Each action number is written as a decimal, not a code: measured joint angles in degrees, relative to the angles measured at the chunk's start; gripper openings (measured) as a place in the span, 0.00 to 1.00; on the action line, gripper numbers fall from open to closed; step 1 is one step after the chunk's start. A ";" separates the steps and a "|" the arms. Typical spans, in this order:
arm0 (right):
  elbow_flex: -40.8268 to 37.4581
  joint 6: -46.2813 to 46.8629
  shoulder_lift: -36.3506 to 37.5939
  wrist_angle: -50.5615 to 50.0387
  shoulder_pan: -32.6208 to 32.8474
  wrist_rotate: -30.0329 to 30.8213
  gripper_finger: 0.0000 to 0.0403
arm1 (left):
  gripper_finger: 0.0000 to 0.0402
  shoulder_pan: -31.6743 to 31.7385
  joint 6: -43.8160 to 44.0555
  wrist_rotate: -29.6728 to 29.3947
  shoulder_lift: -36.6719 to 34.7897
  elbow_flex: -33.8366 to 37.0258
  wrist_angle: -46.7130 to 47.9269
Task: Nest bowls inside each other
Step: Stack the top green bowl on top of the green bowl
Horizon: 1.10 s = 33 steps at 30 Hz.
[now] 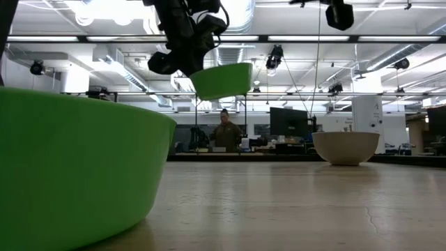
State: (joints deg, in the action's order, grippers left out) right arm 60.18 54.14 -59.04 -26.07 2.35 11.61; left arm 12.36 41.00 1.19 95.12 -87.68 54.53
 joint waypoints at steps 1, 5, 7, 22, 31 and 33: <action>1.05 0.33 -0.94 -2.35 0.00 0.38 0.11 | 0.02 0.00 -0.03 0.00 -0.08 0.00 -0.05; 6.40 3.43 -5.45 -10.67 0.02 1.90 0.11 | 0.02 0.00 -0.07 0.00 -0.54 -0.02 -0.05; 9.31 3.89 -8.19 -14.04 0.02 1.92 0.11 | 0.02 0.00 -0.10 0.00 -0.69 -0.02 -0.05; 27.64 3.71 -22.49 -28.89 -0.12 1.51 0.11 | 0.02 0.00 0.37 0.02 -1.41 -0.04 -0.11; 27.98 11.82 -25.94 -33.44 -0.31 2.25 0.11 | 0.02 -0.02 0.58 0.04 -1.41 -0.04 -0.60; 27.94 12.11 -26.53 -33.43 -0.37 2.28 0.11 | 0.02 -0.02 0.58 0.04 -1.41 -0.04 -0.54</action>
State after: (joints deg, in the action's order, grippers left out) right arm 88.13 66.25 -85.57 -59.50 1.98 13.89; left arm 12.34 41.58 1.23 93.71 -87.72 54.00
